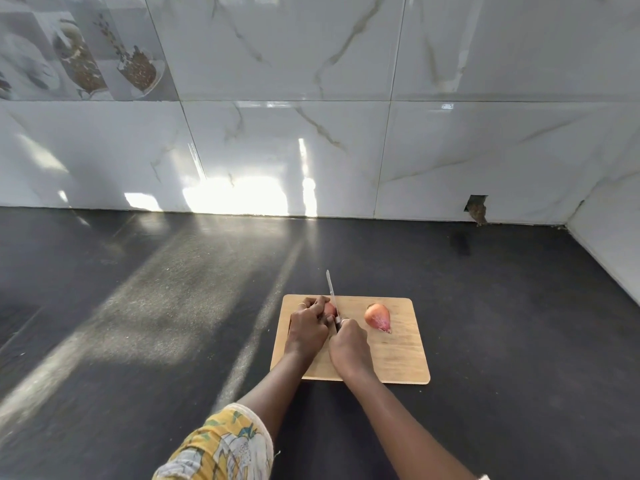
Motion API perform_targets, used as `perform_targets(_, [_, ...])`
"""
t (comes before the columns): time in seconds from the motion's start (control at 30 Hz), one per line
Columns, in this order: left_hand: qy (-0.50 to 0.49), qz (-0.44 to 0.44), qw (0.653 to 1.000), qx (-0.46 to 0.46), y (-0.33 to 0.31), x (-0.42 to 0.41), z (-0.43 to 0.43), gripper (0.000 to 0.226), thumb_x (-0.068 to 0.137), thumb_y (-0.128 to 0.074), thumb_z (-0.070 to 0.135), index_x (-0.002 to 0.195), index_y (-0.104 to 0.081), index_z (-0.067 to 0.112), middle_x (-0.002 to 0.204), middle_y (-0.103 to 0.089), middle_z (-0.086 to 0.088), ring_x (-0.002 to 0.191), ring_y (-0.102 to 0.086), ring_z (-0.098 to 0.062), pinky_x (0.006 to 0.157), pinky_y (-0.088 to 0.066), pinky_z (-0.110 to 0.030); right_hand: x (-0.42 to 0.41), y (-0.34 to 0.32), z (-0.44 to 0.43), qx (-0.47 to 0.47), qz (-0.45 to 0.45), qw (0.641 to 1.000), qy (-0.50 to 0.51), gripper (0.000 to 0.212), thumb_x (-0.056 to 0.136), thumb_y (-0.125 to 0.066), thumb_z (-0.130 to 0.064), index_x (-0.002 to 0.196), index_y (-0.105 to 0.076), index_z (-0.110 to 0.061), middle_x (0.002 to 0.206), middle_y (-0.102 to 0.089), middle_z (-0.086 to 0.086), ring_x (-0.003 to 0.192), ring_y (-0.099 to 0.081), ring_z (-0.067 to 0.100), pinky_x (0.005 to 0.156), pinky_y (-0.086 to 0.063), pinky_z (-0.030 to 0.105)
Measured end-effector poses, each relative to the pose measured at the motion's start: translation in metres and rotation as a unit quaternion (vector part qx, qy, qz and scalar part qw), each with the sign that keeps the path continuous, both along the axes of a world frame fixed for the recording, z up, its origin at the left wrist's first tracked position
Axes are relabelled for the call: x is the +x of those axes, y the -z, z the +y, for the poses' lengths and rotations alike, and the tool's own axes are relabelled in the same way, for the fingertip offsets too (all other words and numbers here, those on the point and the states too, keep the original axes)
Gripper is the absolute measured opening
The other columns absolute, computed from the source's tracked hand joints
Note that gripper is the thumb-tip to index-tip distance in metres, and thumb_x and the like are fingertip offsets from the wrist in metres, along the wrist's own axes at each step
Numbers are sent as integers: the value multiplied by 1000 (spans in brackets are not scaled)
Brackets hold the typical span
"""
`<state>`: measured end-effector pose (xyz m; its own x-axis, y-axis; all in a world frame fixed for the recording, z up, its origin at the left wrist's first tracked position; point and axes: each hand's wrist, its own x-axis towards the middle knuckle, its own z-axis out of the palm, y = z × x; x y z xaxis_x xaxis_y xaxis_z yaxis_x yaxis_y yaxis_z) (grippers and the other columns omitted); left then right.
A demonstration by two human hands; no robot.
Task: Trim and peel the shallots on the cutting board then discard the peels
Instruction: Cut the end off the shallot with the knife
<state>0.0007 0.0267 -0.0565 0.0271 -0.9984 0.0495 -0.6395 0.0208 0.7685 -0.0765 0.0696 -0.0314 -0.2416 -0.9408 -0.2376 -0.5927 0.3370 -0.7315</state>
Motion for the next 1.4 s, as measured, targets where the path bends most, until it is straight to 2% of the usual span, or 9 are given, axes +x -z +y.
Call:
perform_targets(0.1, [-2, 1, 1000, 2, -1, 0, 1, 35, 88, -52, 3, 123, -58, 5, 122, -57, -14, 109, -55, -29, 88, -36, -17, -1, 4, 0, 3, -17, 1000, 4, 32, 99, -37, -19, 122, -58, -8, 119, -63, 13, 109, -59, 31, 84, -47, 34])
perform_targets(0.37, [-10, 18, 1000, 4, -1, 1, 2, 37, 89, -50, 4, 126, -56, 6, 125, -56, -13, 112, -53, -28, 94, -39, -23, 4, 9, 8, -16, -13, 1000, 22, 32, 100, -38, -18, 126, -56, -9, 119, -64, 10, 107, -62, 28, 81, -49, 33])
perform_targets(0.57, [-19, 43, 999, 12, 3, 3, 2, 34, 88, -54, 5, 121, -60, 9, 115, -60, -9, 108, -55, -26, 87, -35, -16, 4, 10, 17, -63, -62, 994, 71, 28, 99, -41, -16, 120, -59, -9, 110, -67, 8, 102, -63, 23, 71, -40, 19])
perform_targets(0.7, [-19, 42, 999, 10, 3, 1, 1, 34, 88, -55, 5, 121, -59, 8, 118, -60, -9, 109, -54, -26, 87, -35, -18, 4, 5, 17, -82, -67, 991, 76, 30, 100, -42, -21, 121, -60, -9, 110, -68, 9, 104, -63, 24, 80, -46, 24])
perform_targets(0.87, [-44, 56, 997, 14, 5, -2, 1, 36, 88, -55, 11, 124, -58, 7, 118, -59, -10, 109, -56, -28, 97, -43, -29, 5, 3, 22, -75, -70, 993, 51, 29, 99, -43, -16, 125, -57, -10, 115, -66, 5, 108, -61, 20, 75, -40, 13])
perform_targets(1.0, [-43, 46, 997, 37, 3, -3, -4, 26, 89, -55, 27, 109, -66, 14, 115, -61, -1, 106, -58, -22, 93, -44, -30, 4, 3, 22, -73, -80, 992, 60, 31, 99, -44, -17, 127, -56, -9, 116, -65, 6, 109, -61, 20, 80, -44, 17])
perform_targets(1.2, [-47, 48, 997, 39, -5, 4, -18, 29, 92, -52, 29, 86, -75, 13, 114, -55, -3, 109, -52, -13, 88, -33, -16, -3, 2, 15, -81, -75, 993, 48, 29, 98, -45, -16, 123, -58, -11, 112, -67, 6, 106, -62, 22, 77, -41, 17])
perform_targets(1.3, [-34, 30, 999, 23, -9, 0, -22, 25, 93, -51, 30, 110, -63, 17, 119, -49, -4, 102, -55, -20, 85, -37, -22, -2, 3, 14, -77, -70, 994, 41, 30, 98, -45, -13, 124, -57, -10, 115, -66, 6, 108, -61, 22, 79, -42, 17])
perform_targets(1.4, [-10, 61, 998, -13, -7, -5, -21, 13, 92, -54, 23, 100, -63, 19, 109, -57, -1, 91, -59, -19, 81, -49, -34, 0, 3, 15, -76, -78, 993, 46, 30, 98, -44, -11, 125, -56, -9, 116, -64, 5, 111, -59, 22, 84, -43, 19])
